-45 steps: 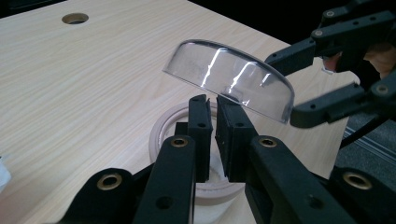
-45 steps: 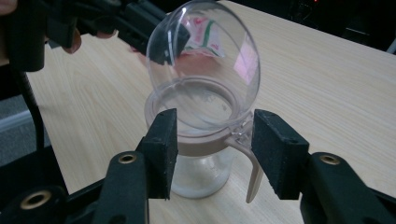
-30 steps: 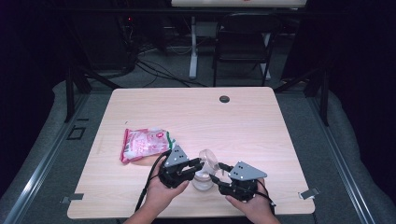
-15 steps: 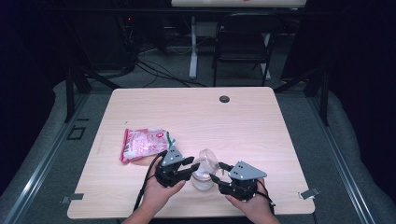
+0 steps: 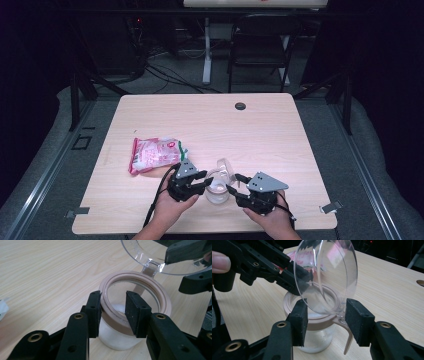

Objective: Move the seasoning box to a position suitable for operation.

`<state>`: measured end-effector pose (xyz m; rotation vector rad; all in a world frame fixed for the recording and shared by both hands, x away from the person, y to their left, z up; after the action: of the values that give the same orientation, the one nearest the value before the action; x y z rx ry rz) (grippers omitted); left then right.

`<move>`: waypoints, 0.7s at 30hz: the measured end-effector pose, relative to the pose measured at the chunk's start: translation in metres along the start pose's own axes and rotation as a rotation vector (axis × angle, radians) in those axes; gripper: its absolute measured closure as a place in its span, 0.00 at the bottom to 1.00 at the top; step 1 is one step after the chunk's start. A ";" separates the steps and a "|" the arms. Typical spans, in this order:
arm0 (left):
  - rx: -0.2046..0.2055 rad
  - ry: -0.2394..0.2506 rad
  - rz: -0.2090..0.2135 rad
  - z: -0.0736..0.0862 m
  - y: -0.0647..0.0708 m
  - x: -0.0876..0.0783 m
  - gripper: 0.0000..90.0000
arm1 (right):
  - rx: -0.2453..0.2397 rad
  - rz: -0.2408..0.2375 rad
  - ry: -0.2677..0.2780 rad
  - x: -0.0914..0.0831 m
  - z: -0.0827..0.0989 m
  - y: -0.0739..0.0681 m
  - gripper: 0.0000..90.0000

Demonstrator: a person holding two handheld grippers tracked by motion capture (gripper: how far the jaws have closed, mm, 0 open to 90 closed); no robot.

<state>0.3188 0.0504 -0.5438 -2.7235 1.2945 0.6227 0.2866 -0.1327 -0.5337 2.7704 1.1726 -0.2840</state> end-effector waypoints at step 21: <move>0.000 0.004 0.007 0.000 0.000 -0.002 0.75 | 0.055 0.031 -0.003 -0.011 0.005 0.018 0.62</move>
<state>0.3181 0.0520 -0.5433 -2.7225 1.3057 0.6177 0.2912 -0.1534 -0.5357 2.8319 1.1364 -0.3219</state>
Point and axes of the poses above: each handheld gripper's, and its own axes: x roughly forward along the jaws, z roughly out of its underside, y roughly to its right, the point moved 5 cm from there along x, roughly forward along the jaws, and after that the axes turned 13 degrees about y, right-handed, at the moved point
